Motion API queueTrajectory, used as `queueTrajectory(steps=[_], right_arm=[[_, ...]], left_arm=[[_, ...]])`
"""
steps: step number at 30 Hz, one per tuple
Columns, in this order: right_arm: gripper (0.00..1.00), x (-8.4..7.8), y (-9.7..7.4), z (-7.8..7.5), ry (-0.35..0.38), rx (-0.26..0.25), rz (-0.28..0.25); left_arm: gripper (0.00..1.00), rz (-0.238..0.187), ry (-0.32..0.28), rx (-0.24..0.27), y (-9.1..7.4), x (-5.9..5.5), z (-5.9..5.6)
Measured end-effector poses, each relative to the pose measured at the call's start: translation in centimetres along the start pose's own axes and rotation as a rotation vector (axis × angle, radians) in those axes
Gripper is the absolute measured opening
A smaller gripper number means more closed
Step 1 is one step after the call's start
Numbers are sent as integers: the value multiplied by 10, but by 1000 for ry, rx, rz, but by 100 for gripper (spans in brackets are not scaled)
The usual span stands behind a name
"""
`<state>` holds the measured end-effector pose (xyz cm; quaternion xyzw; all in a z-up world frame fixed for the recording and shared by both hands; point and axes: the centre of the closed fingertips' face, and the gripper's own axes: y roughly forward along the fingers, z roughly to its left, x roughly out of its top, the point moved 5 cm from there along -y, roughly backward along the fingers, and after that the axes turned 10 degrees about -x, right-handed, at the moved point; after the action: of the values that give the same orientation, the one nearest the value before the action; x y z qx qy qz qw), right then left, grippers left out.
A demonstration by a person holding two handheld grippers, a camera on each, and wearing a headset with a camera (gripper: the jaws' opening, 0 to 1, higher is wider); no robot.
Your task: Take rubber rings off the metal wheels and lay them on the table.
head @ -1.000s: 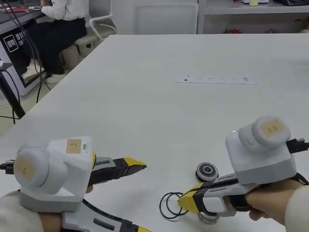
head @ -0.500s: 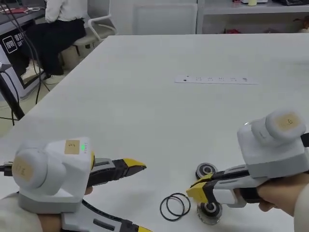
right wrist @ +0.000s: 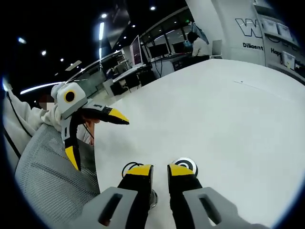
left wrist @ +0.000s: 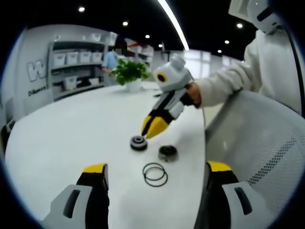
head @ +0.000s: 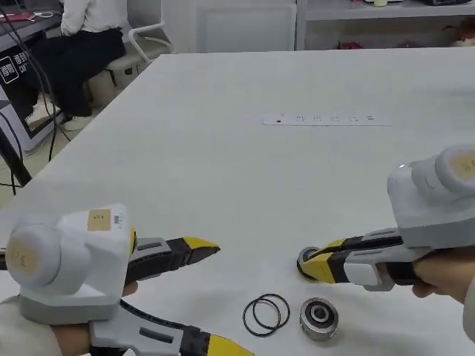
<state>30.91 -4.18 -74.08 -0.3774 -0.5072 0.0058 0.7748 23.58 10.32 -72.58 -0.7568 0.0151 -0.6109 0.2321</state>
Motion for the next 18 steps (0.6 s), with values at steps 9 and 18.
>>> queueTrajectory(steps=[9,18], right_arm=[[11,2,-13,-19,35,-37,-27],[12,-3,-17,-31,36,-69,-25]], left_arm=[[82,-15,34,24,-6,20,9],[79,-43,80,44,-9,63,29]])
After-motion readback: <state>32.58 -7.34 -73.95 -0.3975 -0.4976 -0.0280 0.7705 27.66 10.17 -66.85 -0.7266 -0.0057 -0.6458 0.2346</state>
